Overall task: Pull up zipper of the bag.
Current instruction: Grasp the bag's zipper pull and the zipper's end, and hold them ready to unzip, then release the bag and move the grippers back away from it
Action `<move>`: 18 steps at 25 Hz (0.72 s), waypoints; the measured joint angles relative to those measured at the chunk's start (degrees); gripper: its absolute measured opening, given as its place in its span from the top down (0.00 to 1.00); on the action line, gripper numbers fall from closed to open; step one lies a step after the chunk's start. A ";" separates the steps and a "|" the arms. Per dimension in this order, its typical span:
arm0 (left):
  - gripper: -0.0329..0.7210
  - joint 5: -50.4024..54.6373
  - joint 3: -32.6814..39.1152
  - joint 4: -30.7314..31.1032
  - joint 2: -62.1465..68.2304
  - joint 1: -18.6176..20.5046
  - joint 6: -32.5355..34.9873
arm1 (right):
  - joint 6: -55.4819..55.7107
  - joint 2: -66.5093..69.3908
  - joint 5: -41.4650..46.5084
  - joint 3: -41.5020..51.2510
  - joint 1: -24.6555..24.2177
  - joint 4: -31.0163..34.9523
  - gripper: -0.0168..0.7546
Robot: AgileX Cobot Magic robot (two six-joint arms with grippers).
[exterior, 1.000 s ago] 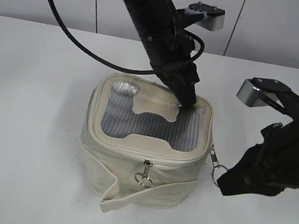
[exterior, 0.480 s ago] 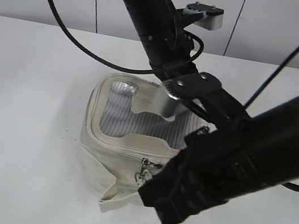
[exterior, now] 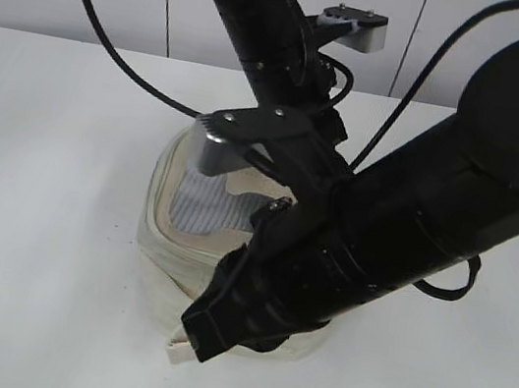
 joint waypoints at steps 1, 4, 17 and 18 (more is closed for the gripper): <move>0.90 -0.25 0.00 0.00 0.00 0.00 0.00 | 2.41 0.00 0.18 -0.10 0.13 -0.62 0.90; 0.90 -0.64 0.00 0.08 -0.07 0.00 -0.39 | 12.11 -0.35 0.83 -0.43 0.71 -5.85 0.68; 0.61 1.99 0.00 15.45 -7.45 0.13 -7.82 | 37.43 -10.56 6.91 -0.48 -9.39 -33.03 0.20; 0.61 2.12 0.00 17.63 -8.35 0.20 -9.33 | 37.54 -11.22 7.93 -0.48 -11.43 -33.78 0.20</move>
